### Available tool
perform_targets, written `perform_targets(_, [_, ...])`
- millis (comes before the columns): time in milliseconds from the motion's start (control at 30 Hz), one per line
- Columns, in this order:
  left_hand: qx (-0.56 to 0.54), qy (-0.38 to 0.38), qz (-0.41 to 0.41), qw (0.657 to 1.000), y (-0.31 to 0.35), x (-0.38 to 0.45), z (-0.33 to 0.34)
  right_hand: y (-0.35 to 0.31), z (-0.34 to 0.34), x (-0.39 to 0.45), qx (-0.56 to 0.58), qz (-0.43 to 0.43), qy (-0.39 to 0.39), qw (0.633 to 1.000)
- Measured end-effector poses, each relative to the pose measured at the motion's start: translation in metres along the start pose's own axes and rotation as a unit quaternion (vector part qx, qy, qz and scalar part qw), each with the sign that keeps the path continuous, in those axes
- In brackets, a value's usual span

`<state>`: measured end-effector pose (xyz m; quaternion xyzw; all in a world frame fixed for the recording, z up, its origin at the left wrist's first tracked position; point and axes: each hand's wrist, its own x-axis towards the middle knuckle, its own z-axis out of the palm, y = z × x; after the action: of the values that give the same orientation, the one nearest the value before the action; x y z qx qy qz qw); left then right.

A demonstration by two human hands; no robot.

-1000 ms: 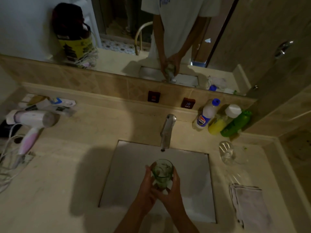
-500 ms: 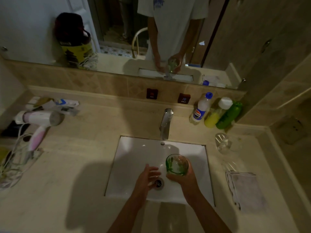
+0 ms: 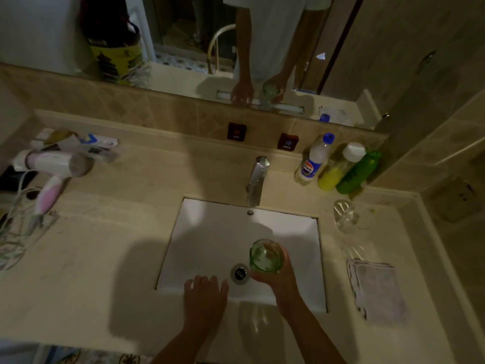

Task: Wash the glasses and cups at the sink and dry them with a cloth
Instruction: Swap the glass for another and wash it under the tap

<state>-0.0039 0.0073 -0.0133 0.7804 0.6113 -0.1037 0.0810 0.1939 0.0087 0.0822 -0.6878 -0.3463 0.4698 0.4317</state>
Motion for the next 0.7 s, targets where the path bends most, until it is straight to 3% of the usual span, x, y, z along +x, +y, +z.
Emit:
perform_targets(133, [0.024, -0.017, 0.014, 0.999, 0.000, 0.000, -0.001, 0.004, 0.001, 0.002, -0.010, 0.003, -0.026, 1.000])
perform_targets(233, [0.041, 0.022, 0.009, 0.999, 0.001, 0.000, -0.006, 0.005, 0.000, 0.002, -0.001, 0.004, -0.027, 1.000])
perform_targets(567, [-0.049, -0.006, -0.085, 0.995, 0.034, -0.003, -0.028, -0.003, -0.037, 0.021, -0.049, -0.006, -0.071, 0.996])
perform_targets(700, [-0.027, -0.027, -0.052, 0.998, 0.050, -0.012, -0.025, -0.011, -0.060, 0.035, -0.112, 0.027, -0.114, 0.987])
